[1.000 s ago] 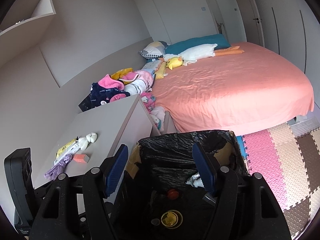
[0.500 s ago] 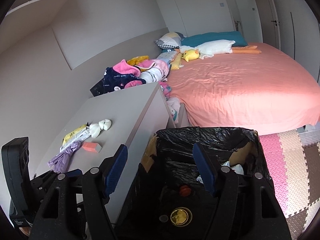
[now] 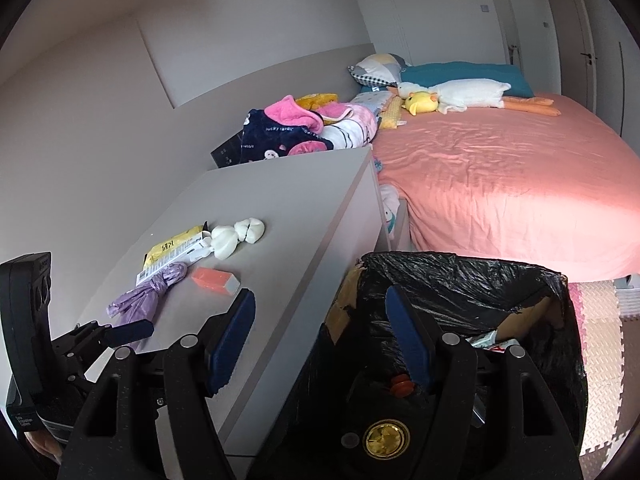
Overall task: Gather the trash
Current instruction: 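Move the left tool to the purple plastic bag while the right tool moves to the pink eraser box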
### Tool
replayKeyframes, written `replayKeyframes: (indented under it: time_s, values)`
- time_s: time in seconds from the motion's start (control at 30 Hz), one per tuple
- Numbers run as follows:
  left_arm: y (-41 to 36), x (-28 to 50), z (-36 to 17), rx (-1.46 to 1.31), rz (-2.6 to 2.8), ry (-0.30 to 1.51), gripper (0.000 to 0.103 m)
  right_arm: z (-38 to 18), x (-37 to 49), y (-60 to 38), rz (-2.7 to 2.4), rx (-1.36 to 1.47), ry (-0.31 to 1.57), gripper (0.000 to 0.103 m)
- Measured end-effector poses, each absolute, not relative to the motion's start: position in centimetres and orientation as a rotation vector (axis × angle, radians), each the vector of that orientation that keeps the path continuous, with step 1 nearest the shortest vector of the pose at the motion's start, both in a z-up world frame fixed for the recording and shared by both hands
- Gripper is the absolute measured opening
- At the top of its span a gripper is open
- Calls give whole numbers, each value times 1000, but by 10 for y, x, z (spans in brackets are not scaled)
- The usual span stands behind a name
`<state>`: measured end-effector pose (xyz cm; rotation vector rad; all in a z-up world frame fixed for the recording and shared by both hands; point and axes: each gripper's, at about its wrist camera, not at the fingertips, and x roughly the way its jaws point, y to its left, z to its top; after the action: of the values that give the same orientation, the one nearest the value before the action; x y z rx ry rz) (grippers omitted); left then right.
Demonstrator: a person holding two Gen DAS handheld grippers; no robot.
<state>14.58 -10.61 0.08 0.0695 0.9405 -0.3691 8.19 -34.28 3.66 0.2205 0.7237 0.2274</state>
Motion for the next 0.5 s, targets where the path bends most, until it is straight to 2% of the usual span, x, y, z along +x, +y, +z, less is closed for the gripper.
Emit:
replayKeyframes:
  time_s: [0.5]
  values:
    - [-52, 169, -4, 95, -221, 931, 97, 25, 119, -287, 369, 144, 782, 71]
